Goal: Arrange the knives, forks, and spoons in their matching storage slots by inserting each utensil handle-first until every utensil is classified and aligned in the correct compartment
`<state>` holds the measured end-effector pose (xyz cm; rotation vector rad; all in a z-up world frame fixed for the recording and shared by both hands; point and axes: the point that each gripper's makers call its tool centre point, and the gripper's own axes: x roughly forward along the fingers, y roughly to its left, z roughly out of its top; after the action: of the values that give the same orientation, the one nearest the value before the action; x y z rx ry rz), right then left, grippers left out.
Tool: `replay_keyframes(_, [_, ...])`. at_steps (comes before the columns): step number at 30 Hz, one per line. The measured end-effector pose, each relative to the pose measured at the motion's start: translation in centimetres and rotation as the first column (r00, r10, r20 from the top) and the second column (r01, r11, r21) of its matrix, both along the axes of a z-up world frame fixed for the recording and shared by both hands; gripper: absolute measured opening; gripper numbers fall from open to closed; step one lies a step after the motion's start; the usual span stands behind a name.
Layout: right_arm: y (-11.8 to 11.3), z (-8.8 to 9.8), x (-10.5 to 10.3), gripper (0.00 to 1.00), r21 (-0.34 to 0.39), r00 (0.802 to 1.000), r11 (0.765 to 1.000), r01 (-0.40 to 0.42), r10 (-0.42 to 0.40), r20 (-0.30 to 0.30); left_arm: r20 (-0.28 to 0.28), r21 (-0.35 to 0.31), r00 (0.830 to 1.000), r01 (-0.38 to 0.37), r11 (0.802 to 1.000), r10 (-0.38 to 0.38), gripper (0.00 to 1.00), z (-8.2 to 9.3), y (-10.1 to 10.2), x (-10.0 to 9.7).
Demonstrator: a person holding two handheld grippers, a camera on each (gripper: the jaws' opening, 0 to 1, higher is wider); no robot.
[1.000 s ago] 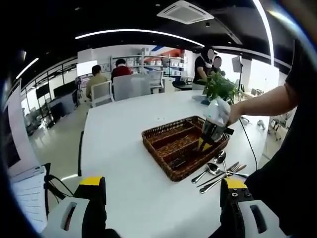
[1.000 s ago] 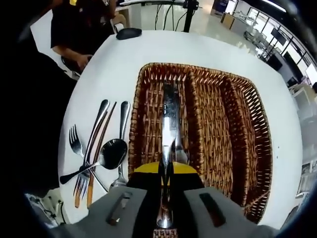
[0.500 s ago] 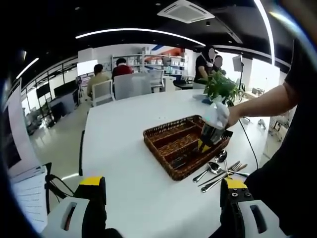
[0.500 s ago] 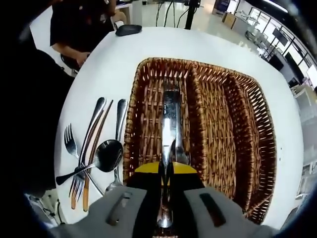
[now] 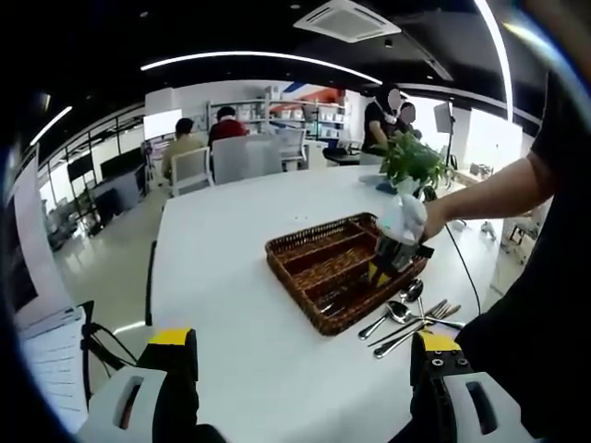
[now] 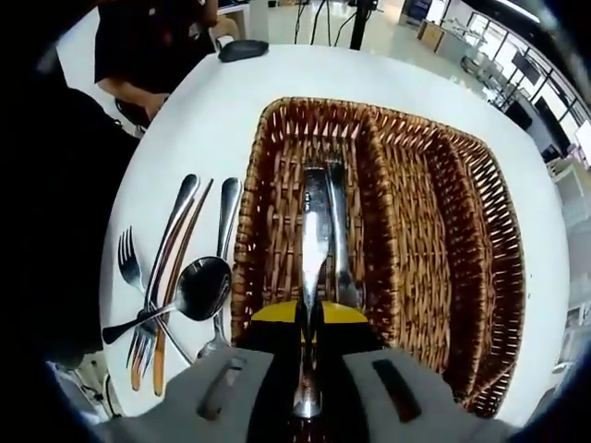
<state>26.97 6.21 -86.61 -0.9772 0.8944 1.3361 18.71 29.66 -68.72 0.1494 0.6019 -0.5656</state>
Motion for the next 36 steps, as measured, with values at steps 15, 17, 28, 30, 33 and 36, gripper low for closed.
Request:
replay_keyframes(15, [-0.1,-0.7,0.1,0.05,-0.002,1.000,1.000,0.015,-0.015,0.004,0.004,-0.005,1.000,0.005,1.000,-0.005,1.00,0.0,-0.5,0.2])
replay_keyframes(17, [-0.2,-0.6,0.1,0.05,0.018,1.000,1.000,-0.002,0.002,0.002,0.005,-0.004,1.000,0.006,1.000,-0.006,1.00,0.0,-0.5,0.2])
replay_keyframes(28, [-0.3,0.0,0.3,0.12,0.143,0.998,0.989,0.032,-0.039,0.042,0.016,0.001,1.000,0.019,1.000,-0.019,1.00,0.4,-1.1,0.1])
replay_keyframes(30, [0.0,0.7,0.5,0.15,0.170,0.997,0.984,0.044,-0.054,0.060,0.018,0.003,1.000,0.022,1.000,-0.022,1.00,0.4,-1.0,0.1])
replay_keyframes(33, [-0.7,1.5,1.2,0.23,0.179,0.990,0.979,0.101,-0.116,0.080,0.020,0.005,0.999,0.029,1.000,-0.029,1.00,0.7,-1.3,0.1])
replay_keyframes(36, [-0.7,2.7,1.6,0.25,0.237,0.982,0.963,0.127,-0.156,0.105,0.026,0.005,0.999,0.039,0.999,-0.039,1.00,0.7,-1.7,0.4])
